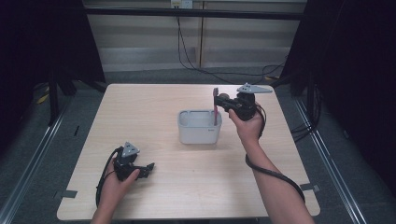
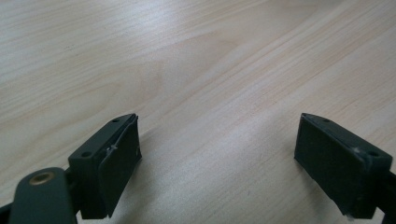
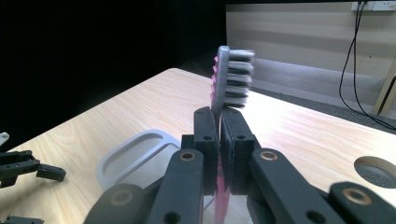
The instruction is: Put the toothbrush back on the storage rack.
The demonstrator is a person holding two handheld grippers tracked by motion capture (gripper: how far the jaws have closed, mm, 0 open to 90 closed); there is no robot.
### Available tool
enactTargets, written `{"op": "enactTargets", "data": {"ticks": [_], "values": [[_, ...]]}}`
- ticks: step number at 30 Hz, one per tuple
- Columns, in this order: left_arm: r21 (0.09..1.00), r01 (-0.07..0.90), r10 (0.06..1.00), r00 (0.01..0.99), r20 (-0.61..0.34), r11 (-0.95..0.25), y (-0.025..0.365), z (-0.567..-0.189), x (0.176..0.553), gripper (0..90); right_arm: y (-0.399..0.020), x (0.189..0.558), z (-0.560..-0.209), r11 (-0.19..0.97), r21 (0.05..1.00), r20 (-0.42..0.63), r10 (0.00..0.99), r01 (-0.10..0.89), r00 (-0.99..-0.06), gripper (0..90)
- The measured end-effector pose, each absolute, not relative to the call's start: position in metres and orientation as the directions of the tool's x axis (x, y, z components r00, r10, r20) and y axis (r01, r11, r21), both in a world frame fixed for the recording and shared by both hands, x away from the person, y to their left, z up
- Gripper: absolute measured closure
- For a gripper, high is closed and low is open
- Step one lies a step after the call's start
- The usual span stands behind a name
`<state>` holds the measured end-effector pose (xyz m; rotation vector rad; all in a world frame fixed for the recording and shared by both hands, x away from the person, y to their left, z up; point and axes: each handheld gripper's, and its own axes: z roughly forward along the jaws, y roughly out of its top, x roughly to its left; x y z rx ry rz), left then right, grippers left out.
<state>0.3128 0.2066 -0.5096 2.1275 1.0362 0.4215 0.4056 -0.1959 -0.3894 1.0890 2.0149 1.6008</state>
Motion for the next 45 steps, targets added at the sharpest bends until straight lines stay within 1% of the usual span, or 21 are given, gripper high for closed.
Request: {"op": "enactTargets", "data": {"ticks": [45], "values": [[0.727, 0.546, 0.782, 0.623, -0.020, -0.417, 0.207, -0.510, 0.313, 13.8, -0.207, 0.394, -0.408, 0.085, 0.922, 0.190, 0.749, 0.378, -0.634, 86.3]]}}
